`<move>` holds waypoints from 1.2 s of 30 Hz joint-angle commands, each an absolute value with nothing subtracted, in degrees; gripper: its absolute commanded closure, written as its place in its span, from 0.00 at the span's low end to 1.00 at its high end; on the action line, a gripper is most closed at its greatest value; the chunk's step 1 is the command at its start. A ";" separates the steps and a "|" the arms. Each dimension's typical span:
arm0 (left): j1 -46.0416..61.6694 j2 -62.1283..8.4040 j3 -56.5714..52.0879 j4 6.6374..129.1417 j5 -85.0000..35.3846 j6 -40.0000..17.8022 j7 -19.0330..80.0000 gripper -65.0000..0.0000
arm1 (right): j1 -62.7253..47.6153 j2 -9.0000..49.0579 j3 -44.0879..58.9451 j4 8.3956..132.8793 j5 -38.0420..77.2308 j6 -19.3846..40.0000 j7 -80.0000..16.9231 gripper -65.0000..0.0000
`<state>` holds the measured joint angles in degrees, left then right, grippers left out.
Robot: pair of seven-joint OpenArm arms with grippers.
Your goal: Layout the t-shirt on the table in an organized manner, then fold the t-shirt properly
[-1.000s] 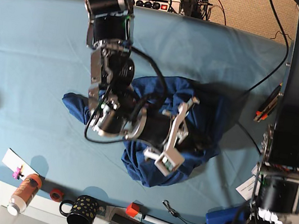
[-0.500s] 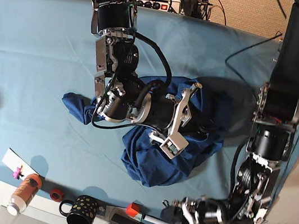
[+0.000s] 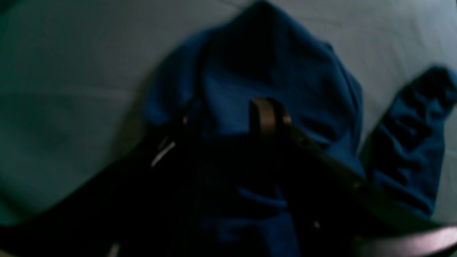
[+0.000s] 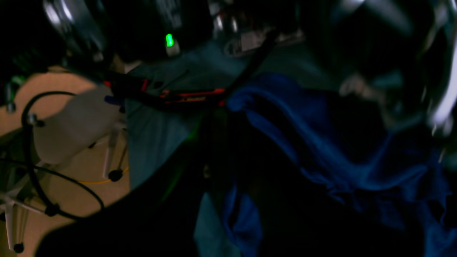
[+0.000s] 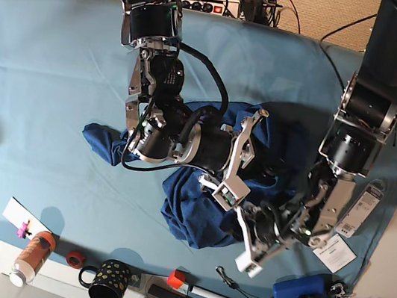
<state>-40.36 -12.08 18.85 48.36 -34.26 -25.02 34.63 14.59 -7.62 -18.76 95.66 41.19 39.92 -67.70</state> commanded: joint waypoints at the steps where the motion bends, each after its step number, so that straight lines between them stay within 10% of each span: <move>1: -42.15 -11.88 19.49 49.34 -35.11 -24.84 33.10 0.64 | 15.84 -8.10 -18.79 96.64 42.61 40.00 -66.57 1.00; 11: -39.97 -10.04 20.62 48.71 -28.86 -23.53 31.88 0.64 | 15.81 -8.08 -18.79 96.64 42.61 40.00 -67.46 1.00; 15: -39.99 -10.09 20.62 48.71 -26.06 -22.46 31.16 1.00 | 15.84 -8.10 -18.79 96.64 42.61 40.00 -67.46 1.00; 36: -62.06 -10.66 14.61 48.82 -37.76 -25.41 36.47 1.00 | 16.38 -8.14 -18.79 96.64 38.09 40.00 -59.27 1.00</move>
<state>-59.11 -10.37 14.98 47.86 -36.73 -25.45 38.24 14.74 -7.62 -18.76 95.66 36.80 39.75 -61.32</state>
